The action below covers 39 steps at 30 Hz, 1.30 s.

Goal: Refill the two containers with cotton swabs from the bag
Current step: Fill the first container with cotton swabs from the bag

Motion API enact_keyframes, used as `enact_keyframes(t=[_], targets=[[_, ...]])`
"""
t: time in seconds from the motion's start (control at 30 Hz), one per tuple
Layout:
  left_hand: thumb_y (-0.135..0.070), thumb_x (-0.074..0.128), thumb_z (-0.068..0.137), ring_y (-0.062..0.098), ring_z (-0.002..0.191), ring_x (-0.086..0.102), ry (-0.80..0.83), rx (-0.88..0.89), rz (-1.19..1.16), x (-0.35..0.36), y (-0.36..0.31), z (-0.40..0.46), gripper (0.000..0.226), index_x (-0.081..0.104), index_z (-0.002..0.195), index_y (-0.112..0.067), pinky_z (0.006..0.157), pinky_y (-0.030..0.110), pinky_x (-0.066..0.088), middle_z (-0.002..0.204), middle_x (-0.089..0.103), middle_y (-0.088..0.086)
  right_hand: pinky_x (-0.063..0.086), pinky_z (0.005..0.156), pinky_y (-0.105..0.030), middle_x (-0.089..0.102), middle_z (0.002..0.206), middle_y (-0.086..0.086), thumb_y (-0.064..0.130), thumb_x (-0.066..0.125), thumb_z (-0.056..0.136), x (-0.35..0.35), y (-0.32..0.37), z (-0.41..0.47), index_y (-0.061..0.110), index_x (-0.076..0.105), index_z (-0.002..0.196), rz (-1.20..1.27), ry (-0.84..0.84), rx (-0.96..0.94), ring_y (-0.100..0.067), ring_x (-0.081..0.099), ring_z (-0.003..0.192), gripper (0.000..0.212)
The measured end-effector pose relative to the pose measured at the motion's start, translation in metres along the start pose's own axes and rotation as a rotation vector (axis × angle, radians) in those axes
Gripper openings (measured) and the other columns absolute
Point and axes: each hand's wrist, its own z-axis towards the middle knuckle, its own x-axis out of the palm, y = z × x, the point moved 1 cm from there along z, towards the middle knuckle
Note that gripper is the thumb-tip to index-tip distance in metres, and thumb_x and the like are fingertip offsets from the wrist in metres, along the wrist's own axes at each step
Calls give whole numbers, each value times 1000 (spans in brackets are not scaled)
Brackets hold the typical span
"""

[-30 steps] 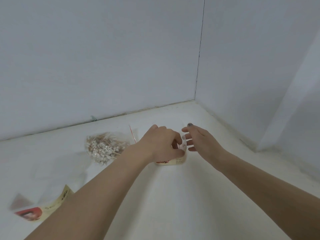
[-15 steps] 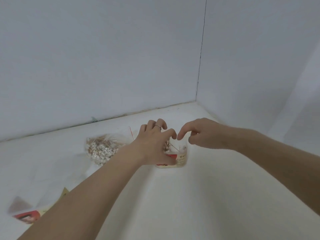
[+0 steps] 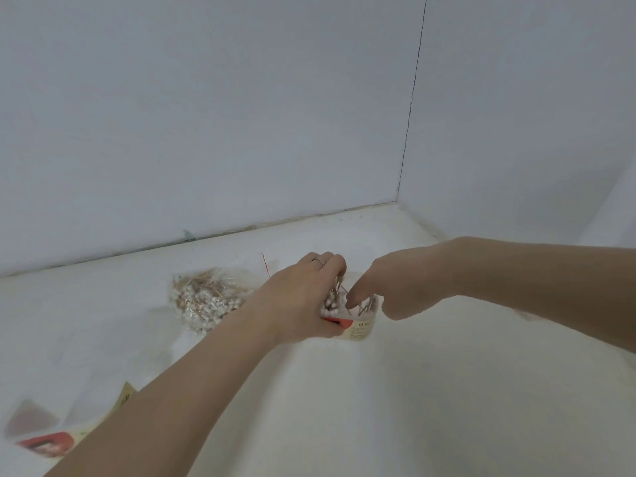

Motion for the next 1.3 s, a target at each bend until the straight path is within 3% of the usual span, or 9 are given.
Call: enact_keyframes(t=[0.1,0.23,0.47,0.6,0.8,0.9,1.03,1.17,1.3], targets=[[-45,79,69,11,106,42,-53,74,49,-1,2,-2,63,41,114,-21,77,27,39,109,49,-12,35,58,-26,55,103,10,8,39,85,8,4,-1,46,44,141,-123,-25,-61,-16,51,80,68],[-39,78,66,14,104,47,-117,145,117,0,0,-3,60,45,111,-19,78,26,38,107,53,-9,34,55,-27,52,132,16,12,43,86,20,7,3,32,44,137,-318,-20,-61,-12,44,67,55],[-39,79,66,16,102,47,-159,182,163,1,-3,-5,60,46,111,-18,74,24,31,106,54,-8,19,49,-28,49,120,1,11,46,92,28,12,-5,16,48,126,-507,-125,-68,-14,30,55,35],[-41,81,64,15,99,47,-189,164,170,4,-3,-8,62,45,110,-19,73,24,34,103,53,-8,19,49,-28,45,111,1,7,47,89,33,12,-11,15,49,125,-449,-162,-69,-14,30,55,37],[-41,81,63,18,100,49,-218,185,219,7,-3,-8,64,46,111,-17,76,29,41,107,54,-6,23,51,-22,39,104,9,5,46,86,37,14,-16,26,37,143,-115,-161,-25,-6,34,62,61],[-39,81,64,21,100,51,-250,200,227,5,-6,-8,63,48,111,-15,77,32,43,108,55,-4,25,52,-21,42,107,8,4,49,84,37,12,-12,23,42,141,-57,-107,-29,-10,38,71,61],[-33,79,65,23,106,52,-261,234,235,1,-11,-6,60,49,113,-13,82,34,45,115,57,-1,29,50,-27,34,101,5,5,52,85,37,12,-4,14,42,134,-100,-129,-6,-10,34,61,51],[-29,79,63,23,108,52,-277,247,262,0,-12,-6,60,50,113,-12,84,31,42,116,58,0,26,47,-29,37,122,-4,6,54,87,44,14,-1,11,37,138,-207,-188,36,-16,33,57,54],[-28,77,66,24,104,54,-296,262,250,2,-11,-9,54,53,110,-11,82,32,44,113,59,0,20,44,-30,26,144,-9,7,54,87,60,14,3,12,33,144,-316,-276,39,-18,32,49,61]])
